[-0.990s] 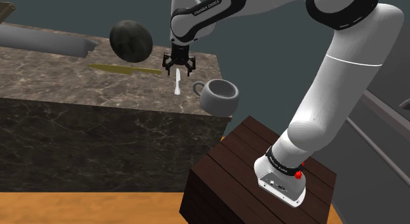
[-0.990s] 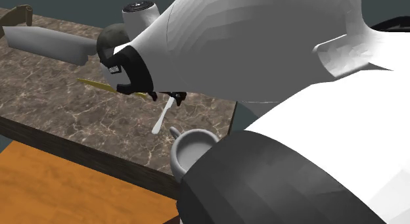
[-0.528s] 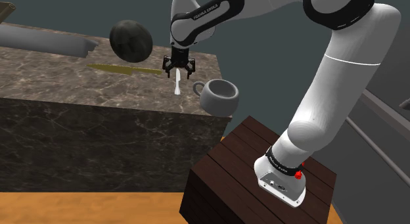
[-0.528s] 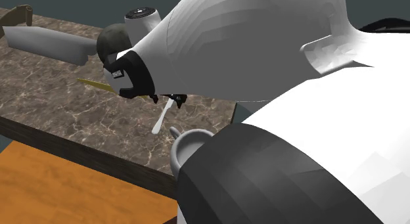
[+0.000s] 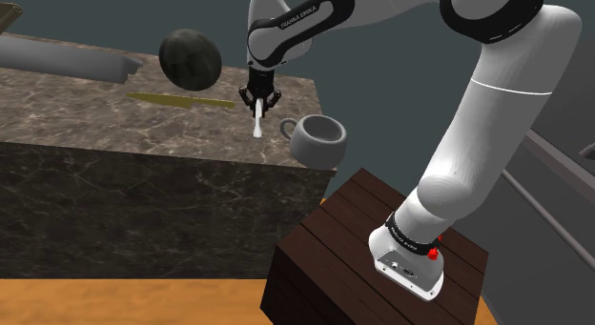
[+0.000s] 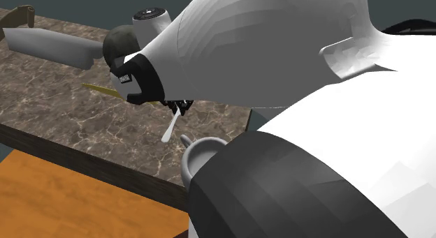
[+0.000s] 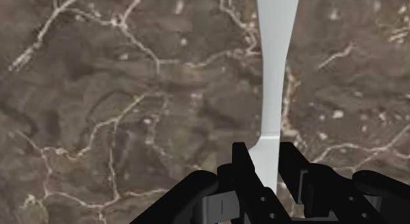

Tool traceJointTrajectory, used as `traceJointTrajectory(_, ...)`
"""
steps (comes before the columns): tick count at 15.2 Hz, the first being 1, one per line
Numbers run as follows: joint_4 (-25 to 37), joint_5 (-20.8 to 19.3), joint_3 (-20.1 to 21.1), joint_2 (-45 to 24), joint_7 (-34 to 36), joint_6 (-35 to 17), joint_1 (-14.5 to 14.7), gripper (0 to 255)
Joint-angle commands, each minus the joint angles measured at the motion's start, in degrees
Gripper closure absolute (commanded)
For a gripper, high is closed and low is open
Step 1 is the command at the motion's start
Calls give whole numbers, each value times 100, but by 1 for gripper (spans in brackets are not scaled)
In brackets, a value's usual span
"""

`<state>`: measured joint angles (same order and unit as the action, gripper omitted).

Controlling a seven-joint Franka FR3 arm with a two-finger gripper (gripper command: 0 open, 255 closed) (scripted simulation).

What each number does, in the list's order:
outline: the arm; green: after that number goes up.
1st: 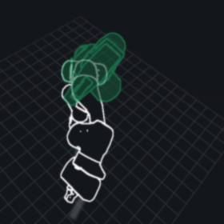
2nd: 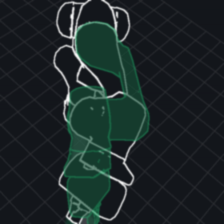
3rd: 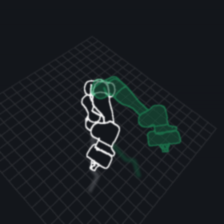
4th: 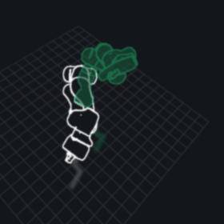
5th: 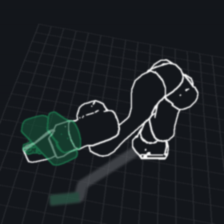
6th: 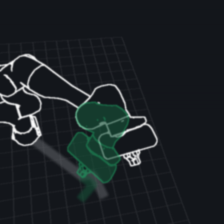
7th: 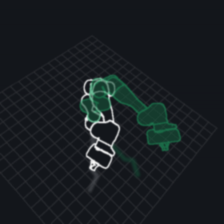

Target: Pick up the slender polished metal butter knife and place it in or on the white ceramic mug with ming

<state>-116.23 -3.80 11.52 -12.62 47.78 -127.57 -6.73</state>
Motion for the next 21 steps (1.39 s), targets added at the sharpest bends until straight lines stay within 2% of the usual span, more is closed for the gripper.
traceJointTrajectory(1, 0, 0, 0, 0, 0, 0, 0, 255)
traceJointTrajectory(4, -1, 0, 0, -1, 0, -1, 0, 255)
traceJointTrajectory(21, 643, 165, 33, 563, -118, 1192, -30, 255)
